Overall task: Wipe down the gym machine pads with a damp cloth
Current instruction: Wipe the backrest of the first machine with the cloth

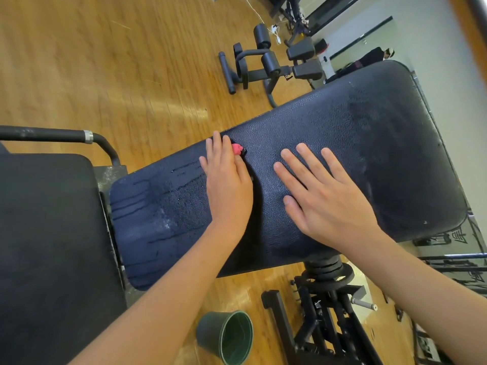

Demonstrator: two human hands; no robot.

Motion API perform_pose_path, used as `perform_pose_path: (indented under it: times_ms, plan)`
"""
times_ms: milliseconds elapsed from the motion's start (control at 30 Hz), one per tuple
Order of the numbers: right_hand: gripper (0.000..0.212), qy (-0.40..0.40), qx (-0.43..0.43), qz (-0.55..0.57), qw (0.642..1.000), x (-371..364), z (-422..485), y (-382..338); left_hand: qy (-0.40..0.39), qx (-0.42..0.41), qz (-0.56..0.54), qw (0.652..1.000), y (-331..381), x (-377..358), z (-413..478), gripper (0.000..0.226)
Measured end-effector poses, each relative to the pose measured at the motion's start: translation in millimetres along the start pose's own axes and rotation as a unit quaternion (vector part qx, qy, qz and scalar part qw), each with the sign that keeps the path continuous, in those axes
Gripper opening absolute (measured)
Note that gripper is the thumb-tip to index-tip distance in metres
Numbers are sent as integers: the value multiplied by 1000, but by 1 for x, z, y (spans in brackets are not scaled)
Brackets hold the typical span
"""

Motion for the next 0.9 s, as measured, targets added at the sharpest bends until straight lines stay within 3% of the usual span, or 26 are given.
perform_pose_path:
  times_ms: [533, 900]
  plan:
    - [59, 3, -1, 1, 1000, 0, 0, 1, -32, -36, 18, 999, -23, 1, -63, 51]
    - [60, 0, -3, 0, 1000, 0, 1, 0, -37, -39, 37, 998, -27, 0, -42, 50]
Point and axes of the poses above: each hand's wrist, its own z-axis towards the middle knuckle, its own x-axis out of the back of the hand, y = z × x, the point moved 3 cm from there along z, towards the middle knuckle, and after that the axes turned 9 degrees about x, right-handed, at the moved point
